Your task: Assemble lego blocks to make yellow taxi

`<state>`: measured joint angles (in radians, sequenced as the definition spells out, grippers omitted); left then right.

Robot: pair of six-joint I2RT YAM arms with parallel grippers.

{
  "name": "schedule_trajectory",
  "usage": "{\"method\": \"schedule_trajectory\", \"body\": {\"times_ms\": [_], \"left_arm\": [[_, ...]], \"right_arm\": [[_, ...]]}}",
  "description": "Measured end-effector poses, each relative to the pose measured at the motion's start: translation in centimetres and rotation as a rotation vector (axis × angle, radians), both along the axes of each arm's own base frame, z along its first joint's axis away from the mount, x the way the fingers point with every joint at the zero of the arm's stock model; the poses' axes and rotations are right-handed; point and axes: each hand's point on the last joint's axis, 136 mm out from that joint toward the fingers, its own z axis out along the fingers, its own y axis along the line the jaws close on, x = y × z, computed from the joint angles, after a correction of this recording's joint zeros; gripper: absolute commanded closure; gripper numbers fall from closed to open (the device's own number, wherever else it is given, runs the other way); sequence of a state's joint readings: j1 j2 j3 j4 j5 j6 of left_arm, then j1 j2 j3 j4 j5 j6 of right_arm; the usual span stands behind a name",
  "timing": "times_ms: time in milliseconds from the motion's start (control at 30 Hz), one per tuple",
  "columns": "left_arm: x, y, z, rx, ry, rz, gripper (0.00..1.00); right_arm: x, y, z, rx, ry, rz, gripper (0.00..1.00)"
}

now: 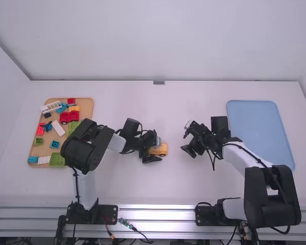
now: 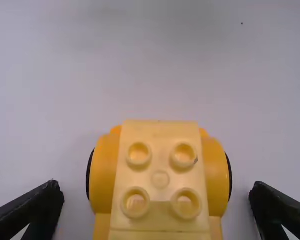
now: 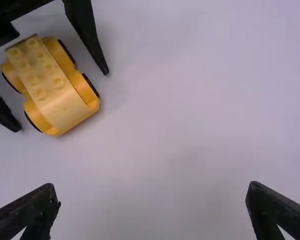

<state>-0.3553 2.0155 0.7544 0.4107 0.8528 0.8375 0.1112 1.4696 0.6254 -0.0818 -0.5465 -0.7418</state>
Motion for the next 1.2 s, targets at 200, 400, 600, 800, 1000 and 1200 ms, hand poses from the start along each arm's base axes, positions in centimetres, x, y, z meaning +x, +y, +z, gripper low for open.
{"method": "schedule_trajectory", "body": {"times_ms": [200,400,600,800,1000,1200], "left_arm": [[-0.4,0.5,1.2,0.032,0.028,0.026,0.01],[-1.7,2.4,4.3,0.154,0.108,0.085,0.01],[-1.7,5.4,9.2,0.352,0.127,0.184,0.01],[1.4,9.2,14.6,0.517,-0.056,0.376,0.01],[3.9,13.7,16.9,0.592,-0.085,0.636,0.01],[8.7,24.5,21.1,0.493,-0.028,1.130,0.01]], "right_arm": [[0.0,0.0,0.0,0.001,0.002,-0.004,0.01],[0.0,0.0,0.0,0.001,0.001,-0.002,0.01],[0.3,0.0,0.2,0.004,-0.016,-0.003,0.01],[0.4,0.0,0.2,0.005,-0.015,-0.006,0.01],[0.4,0.0,0.2,0.005,-0.016,-0.005,0.01],[0.5,0.0,0.3,0.007,-0.020,-0.008,0.01]]}}
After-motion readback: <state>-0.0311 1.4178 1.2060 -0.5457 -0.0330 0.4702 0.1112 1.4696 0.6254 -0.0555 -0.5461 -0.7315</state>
